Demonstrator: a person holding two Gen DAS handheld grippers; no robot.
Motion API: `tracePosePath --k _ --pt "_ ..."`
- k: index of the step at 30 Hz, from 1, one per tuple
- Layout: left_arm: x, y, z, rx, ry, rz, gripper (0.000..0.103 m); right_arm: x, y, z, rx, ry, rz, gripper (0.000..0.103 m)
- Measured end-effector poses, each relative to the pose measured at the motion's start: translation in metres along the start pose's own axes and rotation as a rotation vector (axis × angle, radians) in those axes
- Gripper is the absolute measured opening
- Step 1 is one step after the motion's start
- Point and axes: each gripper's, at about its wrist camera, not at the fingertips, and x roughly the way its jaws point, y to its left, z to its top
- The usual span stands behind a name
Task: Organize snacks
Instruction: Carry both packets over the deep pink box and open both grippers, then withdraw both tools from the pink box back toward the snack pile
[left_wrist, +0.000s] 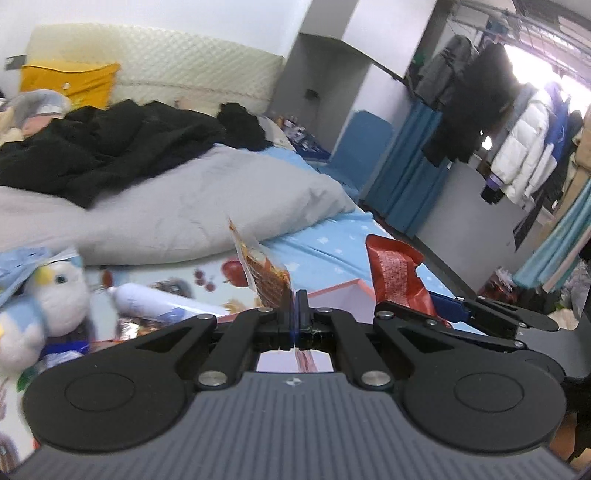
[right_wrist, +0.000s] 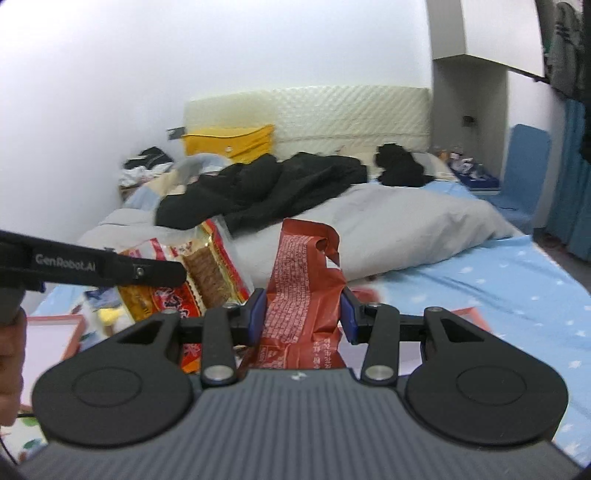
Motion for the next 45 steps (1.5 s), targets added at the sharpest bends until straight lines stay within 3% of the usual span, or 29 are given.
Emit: tracePosePath --k 6,13,20,22,26,45 --pt "0.066 -0.032 -0.007 0.058 0.131 -0.011 0.0 0.024 -0.043 -0.027 0.037 0.1 -0.114 0.045" --pt "0.138 -0.053 -0.042 0.103 0.3 0.005 0.0 0.059 -0.074 -0.08 0.059 0.265 -0.173 0.045" --pt "0.165 -0.05 -0.064 0.103 0.359 0.031 0.001 0.072 -0.088 -0.116 0.12 0.344 -0.172 0.046" --pt "0.17 -0.046 -0.064 0.103 0.385 0.039 0.004 0.071 -0.09 -0.116 0.143 0.343 -0.167 0.061" --pt "0.163 -0.04 -0.061 0.09 0.358 0.037 0.028 0.068 -0.091 -0.109 0.145 0.321 -0.163 0.064" --pt "0.016 -0.008 -0.032 0.03 0.056 0.037 0.029 -0.012 -0.031 -0.048 0.12 0.02 -0.053 0.064"
